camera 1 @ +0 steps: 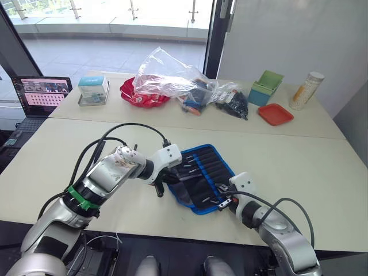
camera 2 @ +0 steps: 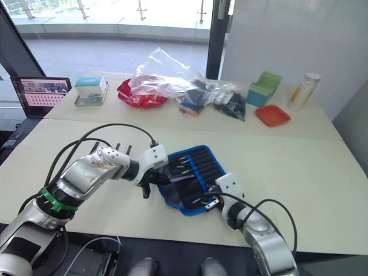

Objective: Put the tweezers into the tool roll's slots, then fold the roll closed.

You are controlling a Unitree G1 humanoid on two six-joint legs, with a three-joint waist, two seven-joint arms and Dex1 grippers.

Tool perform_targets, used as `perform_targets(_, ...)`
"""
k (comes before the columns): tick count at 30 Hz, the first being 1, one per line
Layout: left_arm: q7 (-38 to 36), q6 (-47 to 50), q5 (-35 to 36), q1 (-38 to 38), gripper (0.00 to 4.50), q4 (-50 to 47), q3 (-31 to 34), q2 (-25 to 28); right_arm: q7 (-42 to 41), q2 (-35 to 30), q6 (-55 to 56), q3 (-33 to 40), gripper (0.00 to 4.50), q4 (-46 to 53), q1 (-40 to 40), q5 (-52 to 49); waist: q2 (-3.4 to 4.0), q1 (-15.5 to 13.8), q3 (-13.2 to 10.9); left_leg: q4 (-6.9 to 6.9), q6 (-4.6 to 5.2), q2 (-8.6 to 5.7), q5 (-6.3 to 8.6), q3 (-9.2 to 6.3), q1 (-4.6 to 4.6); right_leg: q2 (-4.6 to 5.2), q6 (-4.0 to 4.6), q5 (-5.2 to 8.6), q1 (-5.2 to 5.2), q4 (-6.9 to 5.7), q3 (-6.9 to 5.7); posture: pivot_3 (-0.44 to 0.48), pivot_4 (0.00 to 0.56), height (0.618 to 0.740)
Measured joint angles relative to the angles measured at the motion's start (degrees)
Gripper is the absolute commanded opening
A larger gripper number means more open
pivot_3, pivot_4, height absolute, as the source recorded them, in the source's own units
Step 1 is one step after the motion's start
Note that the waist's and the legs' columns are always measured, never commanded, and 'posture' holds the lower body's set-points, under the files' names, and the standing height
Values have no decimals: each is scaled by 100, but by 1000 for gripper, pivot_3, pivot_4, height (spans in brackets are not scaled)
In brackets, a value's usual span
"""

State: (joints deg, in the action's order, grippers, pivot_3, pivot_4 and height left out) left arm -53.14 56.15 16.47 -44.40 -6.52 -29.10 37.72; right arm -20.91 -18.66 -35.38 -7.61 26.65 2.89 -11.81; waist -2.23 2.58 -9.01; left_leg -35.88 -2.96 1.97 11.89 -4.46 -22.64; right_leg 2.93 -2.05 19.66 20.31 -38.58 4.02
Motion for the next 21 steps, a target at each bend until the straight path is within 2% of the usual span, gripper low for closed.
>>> perform_targets(13, -213, -486, -533, -316, 69, 690, -295, -634, 36, -11, -2, 22, 0, 173, 169, 4, 2, -16, 1, 1, 1, -5, 1, -13, -18, -4, 1, 0, 6, -2, -1, 0, 150, 723)
perform_targets(21, -208, -1322, -1027, -677, 69, 1923, -448, -1564, 72, -65, -39, -17, 0, 315, 292, 39, 3, -42, 1, -3, 3, -9, 2, -16, -24, -3, 0, 0, 5, -1, 0, 0, 150, 723)
